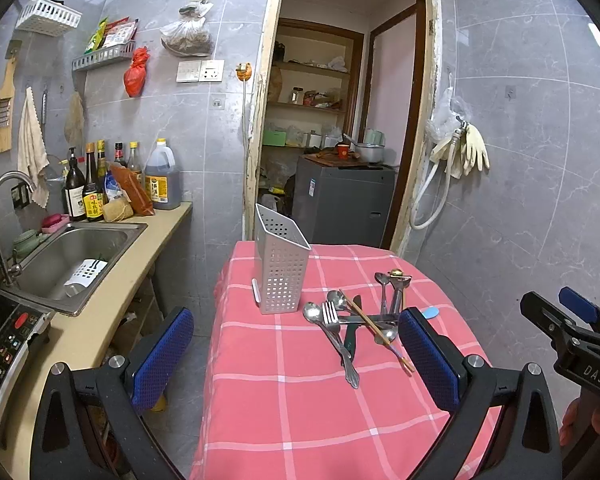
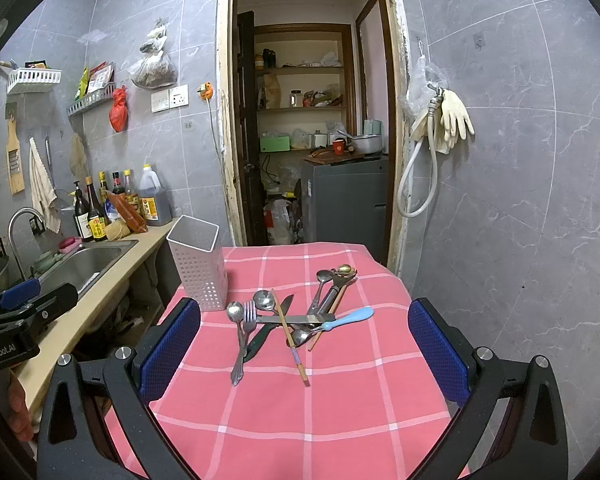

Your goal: Organize utensils

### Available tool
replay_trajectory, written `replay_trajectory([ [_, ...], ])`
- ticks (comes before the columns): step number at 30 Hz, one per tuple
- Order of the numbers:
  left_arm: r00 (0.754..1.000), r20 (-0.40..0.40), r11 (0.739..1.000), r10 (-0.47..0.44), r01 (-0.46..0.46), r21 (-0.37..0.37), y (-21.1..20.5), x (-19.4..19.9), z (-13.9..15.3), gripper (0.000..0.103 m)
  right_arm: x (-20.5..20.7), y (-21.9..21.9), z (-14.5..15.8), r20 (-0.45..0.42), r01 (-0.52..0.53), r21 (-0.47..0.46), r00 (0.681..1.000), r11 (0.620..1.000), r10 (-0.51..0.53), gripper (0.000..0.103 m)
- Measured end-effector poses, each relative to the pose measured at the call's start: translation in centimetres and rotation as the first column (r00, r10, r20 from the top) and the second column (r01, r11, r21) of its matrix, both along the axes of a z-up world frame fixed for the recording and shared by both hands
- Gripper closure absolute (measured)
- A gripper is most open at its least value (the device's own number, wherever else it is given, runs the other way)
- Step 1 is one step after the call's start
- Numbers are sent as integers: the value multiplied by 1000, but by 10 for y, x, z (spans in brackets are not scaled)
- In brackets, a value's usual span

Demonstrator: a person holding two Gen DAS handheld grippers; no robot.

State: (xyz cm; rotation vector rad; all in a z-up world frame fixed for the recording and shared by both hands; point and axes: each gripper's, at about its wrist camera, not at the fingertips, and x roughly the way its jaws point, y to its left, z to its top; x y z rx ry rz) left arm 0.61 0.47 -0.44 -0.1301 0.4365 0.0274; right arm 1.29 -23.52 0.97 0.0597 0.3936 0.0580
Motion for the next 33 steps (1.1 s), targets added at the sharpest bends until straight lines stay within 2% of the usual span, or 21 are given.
replay_trajectory([
  [33, 1000, -4, 1000, -6, 6, 2, -2, 0, -1, 0, 0, 0, -1, -4, -1, 0, 1000, 1000, 1, 1],
])
